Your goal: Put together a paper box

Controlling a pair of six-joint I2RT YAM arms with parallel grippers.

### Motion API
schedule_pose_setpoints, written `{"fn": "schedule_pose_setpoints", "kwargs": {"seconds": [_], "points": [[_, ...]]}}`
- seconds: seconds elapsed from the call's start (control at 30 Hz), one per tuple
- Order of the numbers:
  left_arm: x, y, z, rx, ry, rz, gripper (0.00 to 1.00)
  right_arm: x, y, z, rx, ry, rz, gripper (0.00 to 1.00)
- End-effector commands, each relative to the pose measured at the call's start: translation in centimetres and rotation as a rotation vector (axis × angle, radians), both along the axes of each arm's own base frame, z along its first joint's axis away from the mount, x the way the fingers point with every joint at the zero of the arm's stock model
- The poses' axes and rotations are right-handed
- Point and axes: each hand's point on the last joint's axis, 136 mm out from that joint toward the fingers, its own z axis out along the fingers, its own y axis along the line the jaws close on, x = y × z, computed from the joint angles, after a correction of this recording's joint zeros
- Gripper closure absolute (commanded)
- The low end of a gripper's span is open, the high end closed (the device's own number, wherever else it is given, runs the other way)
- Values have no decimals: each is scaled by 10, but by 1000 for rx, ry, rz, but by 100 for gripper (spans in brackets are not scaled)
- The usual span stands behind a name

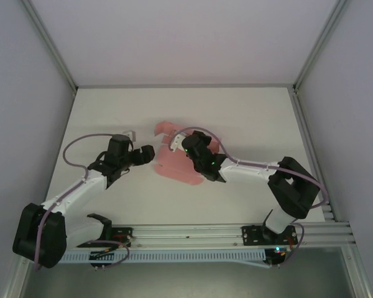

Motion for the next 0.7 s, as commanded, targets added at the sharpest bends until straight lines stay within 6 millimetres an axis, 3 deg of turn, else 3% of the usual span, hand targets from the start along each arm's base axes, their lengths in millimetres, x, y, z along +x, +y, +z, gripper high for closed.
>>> {"fn": "schedule_pose_setpoints", "kwargs": {"seconds": [0.0,0.1,0.17,0.33,0.53,0.67], "points": [[-18,-46,10,-171,-30,-208,31,3,4,-12,24,32,0,98],[-25,-59,-5,-177,12,-247,54,4,7,-26,27,63,-5,98],[-26,-60,-26,-165,66,-240,66,6,9,-32,34,67,-4,99],[-34,-62,-72,-114,180,-252,76,6,15,-37,24,75,16,100],[-40,-58,-99,-86,236,-241,79,-3,13,-36,22,22,38,100],[-40,-57,-104,-71,243,-243,81,-19,15,-50,-21,20,76,100]]}}
